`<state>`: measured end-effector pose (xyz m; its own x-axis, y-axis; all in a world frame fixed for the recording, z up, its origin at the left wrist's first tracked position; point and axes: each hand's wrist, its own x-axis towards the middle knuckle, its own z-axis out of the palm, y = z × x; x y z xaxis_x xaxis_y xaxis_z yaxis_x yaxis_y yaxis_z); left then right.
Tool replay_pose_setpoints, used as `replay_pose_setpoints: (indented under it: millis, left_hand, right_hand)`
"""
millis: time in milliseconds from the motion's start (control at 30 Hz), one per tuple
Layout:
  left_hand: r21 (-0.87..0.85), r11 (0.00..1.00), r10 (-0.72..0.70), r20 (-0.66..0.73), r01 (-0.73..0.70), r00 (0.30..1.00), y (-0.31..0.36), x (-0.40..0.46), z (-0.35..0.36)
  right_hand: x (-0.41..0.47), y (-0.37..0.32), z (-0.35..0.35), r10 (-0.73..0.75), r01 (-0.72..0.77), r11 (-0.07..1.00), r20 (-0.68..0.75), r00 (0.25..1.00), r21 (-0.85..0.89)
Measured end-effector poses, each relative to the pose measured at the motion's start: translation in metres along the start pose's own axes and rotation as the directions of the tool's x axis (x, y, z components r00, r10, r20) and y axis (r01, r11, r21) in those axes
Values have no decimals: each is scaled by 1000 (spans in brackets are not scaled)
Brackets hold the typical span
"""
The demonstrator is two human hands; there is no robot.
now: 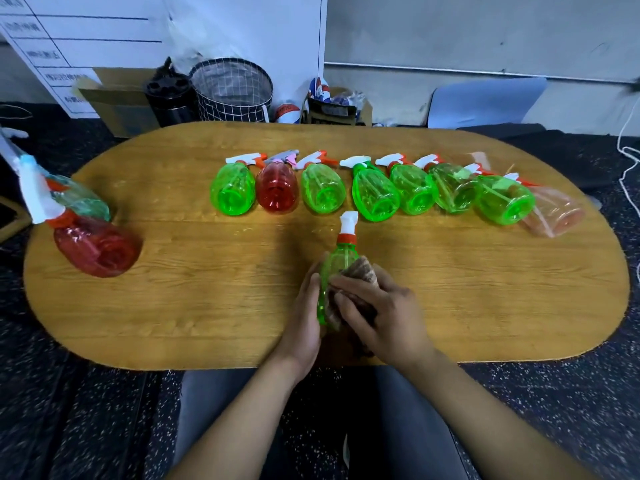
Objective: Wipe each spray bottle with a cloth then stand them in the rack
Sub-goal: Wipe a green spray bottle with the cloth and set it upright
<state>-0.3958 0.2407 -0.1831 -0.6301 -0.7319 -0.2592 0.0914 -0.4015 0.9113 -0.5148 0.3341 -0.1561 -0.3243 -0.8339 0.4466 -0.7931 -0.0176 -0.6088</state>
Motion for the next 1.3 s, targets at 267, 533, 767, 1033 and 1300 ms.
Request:
replay_pose_setpoints:
  millis: [267,533,767,1033,1300]
  left_hand:
    - [61,997,39,52,-42,998,0,-2,0]
    - [0,999,-50,152,50,987,3,3,-3]
    - [-74,995,-63,104,70,993,3,0,1]
    - [-30,999,-33,88,36,996,6,1,5]
    - [-57,995,-77,114,83,991,6,-3,2]
  right_hand:
    - [2,5,-16,89,-80,989,-66,994,124]
    - [36,24,-8,398,-353,896,-139,907,268]
    - [6,15,4,205,-201,979,-101,974,40]
    - [-13,23,-5,-366,381,904,108,924,-196]
    - [24,28,6,269,-265,963,-124,955,49]
